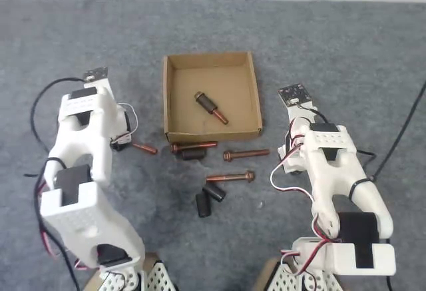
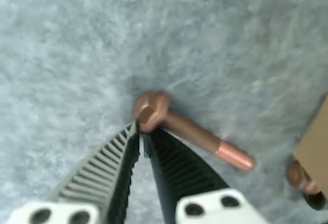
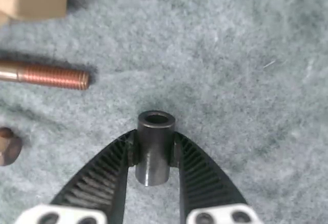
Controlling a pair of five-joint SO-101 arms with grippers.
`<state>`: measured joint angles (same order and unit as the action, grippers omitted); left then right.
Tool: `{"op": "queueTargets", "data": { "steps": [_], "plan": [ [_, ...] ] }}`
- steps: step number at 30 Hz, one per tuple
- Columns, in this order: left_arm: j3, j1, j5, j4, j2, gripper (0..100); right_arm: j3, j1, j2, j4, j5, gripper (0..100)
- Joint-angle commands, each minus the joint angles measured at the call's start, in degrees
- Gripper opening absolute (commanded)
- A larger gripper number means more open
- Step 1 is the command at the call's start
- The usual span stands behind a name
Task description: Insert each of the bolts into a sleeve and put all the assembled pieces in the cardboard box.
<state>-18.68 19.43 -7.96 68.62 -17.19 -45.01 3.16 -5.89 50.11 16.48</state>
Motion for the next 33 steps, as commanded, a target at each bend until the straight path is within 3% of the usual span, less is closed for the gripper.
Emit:
{"op": "queueTargets", "data": {
  "steps": [1,13,19,25,33],
  "plan": [
    [2.9,-0.9,-0.8,-1.2,4.2,1,2.5,0.6,-0.5,-0.9,-0.3,0.6],
    [6.8,-5.1,-1.0,-4.0,-1.3,1,2.5,0.5,-0.5,-0.9,-0.2,0.6],
    [10.1,-6.2,-8.0,-4.3,-1.2,1,2.5,0.5,-0.5,-0.9,-0.2,0.6],
    [10.6,-10.0,-8.5,-4.2,-1.2,1,2.5,0.5,-0.5,-0.9,-0.2,0.6],
    [10.7,-8.2,-10.3,-4.0,-1.1,5,2.5,0.5,-0.5,-0.9,-0.2,0.6]
  ]
}}
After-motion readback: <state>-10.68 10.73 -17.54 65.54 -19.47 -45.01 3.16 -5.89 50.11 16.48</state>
